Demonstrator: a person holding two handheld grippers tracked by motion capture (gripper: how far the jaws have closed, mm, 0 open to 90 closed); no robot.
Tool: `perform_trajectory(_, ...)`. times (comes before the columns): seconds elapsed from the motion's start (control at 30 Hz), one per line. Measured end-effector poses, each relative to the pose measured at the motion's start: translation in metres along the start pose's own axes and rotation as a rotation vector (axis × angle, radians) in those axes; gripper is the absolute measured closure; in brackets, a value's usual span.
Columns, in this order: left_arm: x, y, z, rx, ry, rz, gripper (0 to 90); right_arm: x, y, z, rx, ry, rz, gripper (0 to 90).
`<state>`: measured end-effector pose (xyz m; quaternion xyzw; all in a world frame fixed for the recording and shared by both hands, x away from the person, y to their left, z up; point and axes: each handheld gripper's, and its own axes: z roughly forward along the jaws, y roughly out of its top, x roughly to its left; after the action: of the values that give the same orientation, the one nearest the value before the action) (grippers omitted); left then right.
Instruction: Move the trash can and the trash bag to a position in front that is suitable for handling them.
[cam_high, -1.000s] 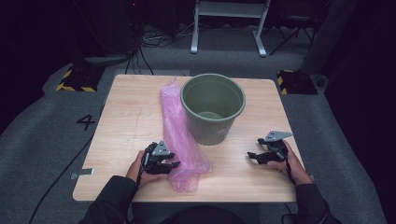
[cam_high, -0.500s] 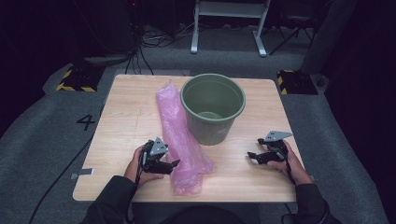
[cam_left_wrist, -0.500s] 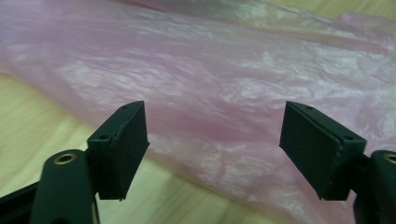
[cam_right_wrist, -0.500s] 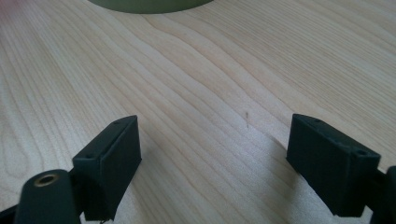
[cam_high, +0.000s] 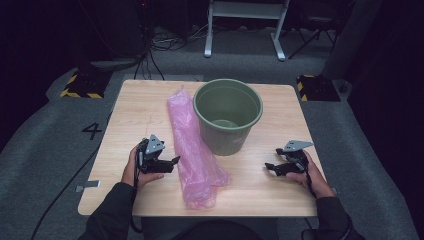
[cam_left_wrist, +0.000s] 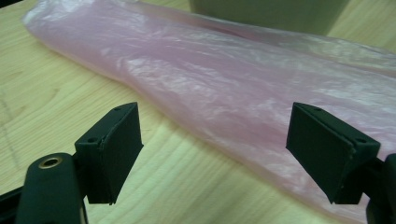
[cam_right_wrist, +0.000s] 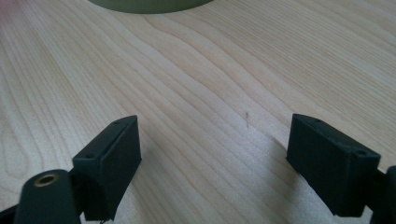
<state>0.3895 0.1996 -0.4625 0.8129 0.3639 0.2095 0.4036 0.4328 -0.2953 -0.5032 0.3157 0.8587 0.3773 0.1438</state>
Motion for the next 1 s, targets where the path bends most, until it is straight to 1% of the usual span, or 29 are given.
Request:
perform_trajectory(0.03, 0.002, 0.0, 0.0, -0.002, -0.005, -0.007, 17.9, 0.0, 0.0, 0.0, 0.0, 0.0, 0.0, 17.3)
perform_trajectory(0.1, 0.004, 0.001, 0.001, 0.004, 0.003, -0.012, 17.5, 0.0, 0.0, 0.0, 0.0, 0.0, 0.0, 17.4)
perform_trajectory(0.13, 0.008, 0.003, 0.001, 0.002, 0.013, -0.024, 17.5, 0.0, 0.0, 0.0, 0.0, 0.0, 0.0, 17.3)
perform_trajectory(0.17, 0.008, 0.003, 0.001, 0.002, 0.013, -0.024, 17.5, 0.0, 0.0, 0.0, 0.0, 0.0, 0.0, 17.3)
perform_trajectory(0.2, 0.01, 0.004, 0.001, -0.005, 0.012, -0.032, 17.5, 0.0, 0.0, 0.0, 0.0, 0.0, 0.0, 17.4)
perform_trajectory(0.23, 0.013, 0.005, 0.001, -0.005, 0.022, -0.028, 17.5, 0.0, 0.0, 0.0, 0.0, 0.0, 0.0, 17.4)
perform_trajectory(0.33, 0.02, 0.01, 0.002, -0.014, 0.034, -0.038, 17.9, 0.0, 0.0, 0.0, 0.0, 0.0, 0.0, 17.4)
perform_trajectory(0.4, 0.028, 0.017, 0.006, -0.029, 0.048, -0.057, 18.9, 0.0, 0.0, 0.0, 0.0, 0.0, 0.0, 17.3)
perform_trajectory(0.43, 0.028, 0.017, 0.006, -0.029, 0.048, -0.057, 19.7, 0.0, 0.0, 0.0, 0.0, 0.0, 0.0, 17.3)
perform_trajectory(0.5, 0.034, 0.021, 0.011, -0.025, 0.064, -0.068, 20.3, 0.0, 0.0, 0.0, 0.0, 0.0, 0.0, 17.3)
perform_trajectory(0.57, 0.04, 0.026, 0.017, -0.022, 0.056, -0.084, 20.2, 0.0, 0.0, 0.0, 0.0, 0.0, 0.0, 17.3)
perform_trajectory(0.6, 0.042, 0.028, 0.021, -0.023, 0.058, -0.092, 20.0, 0.0, 0.0, 0.0, 0.0, 0.0, 0.0, 17.4)
perform_trajectory(0.63, 0.046, 0.033, 0.028, -0.025, 0.067, -0.11, 19.8, 0.0, 0.0, 0.0, 0.0, 0.0, 0.0, 17.4)
perform_trajectory(0.67, 0.046, 0.033, 0.028, -0.025, 0.067, -0.11, 19.4, 0.0, 0.0, 0.0, 0.0, 0.0, 0.001, 17.4)
perform_trajectory(0.73, 0.049, 0.037, 0.035, -0.032, 0.082, -0.144, 19.5, 0.0, 0.0, 0.0, 0.0, 0.0, 0.0, 17.4)
perform_trajectory(0.77, 0.049, 0.038, 0.038, -0.039, 0.086, -0.147, 20.0, 0.0, 0.0, 0.0, 0.0, 0.0, 0.0, 17.3)
perform_trajectory(0.8, 0.048, 0.04, 0.045, -0.029, 0.077, -0.148, 19.7, 0.0, 0.0, 0.0, 0.0, 0.0, 0.0, 17.3)
perform_trajectory(0.83, 0.048, 0.04, 0.045, -0.029, 0.077, -0.148, 19.5, 0.0, 0.0, 0.0, 0.0, 0.0, 0.0, 17.3)
perform_trajectory(0.9, 0.045, 0.04, 0.052, -0.021, 0.067, -0.153, 19.5, 0.0, 0.0, 0.0, 0.0, 0.0, 0.0, 17.3)
perform_trajectory(0.93, 0.043, 0.039, 0.059, -0.005, 0.062, -0.152, 19.3, 0.0, 0.0, 0.0, 0.0, 0.0, 0.0, 17.3)
perform_trajectory(0.97, 0.043, 0.039, 0.059, -0.005, 0.062, -0.152, 19.2, 0.0, 0.0, 0.0, 0.0, 0.0, 0.0, 17.3)
perform_trajectory(1.0, 0.039, 0.038, 0.066, 0.014, 0.074, -0.157, 19.3, 0.0, 0.0, 0.0, 0.0, 0.0, 0.0, 17.3)
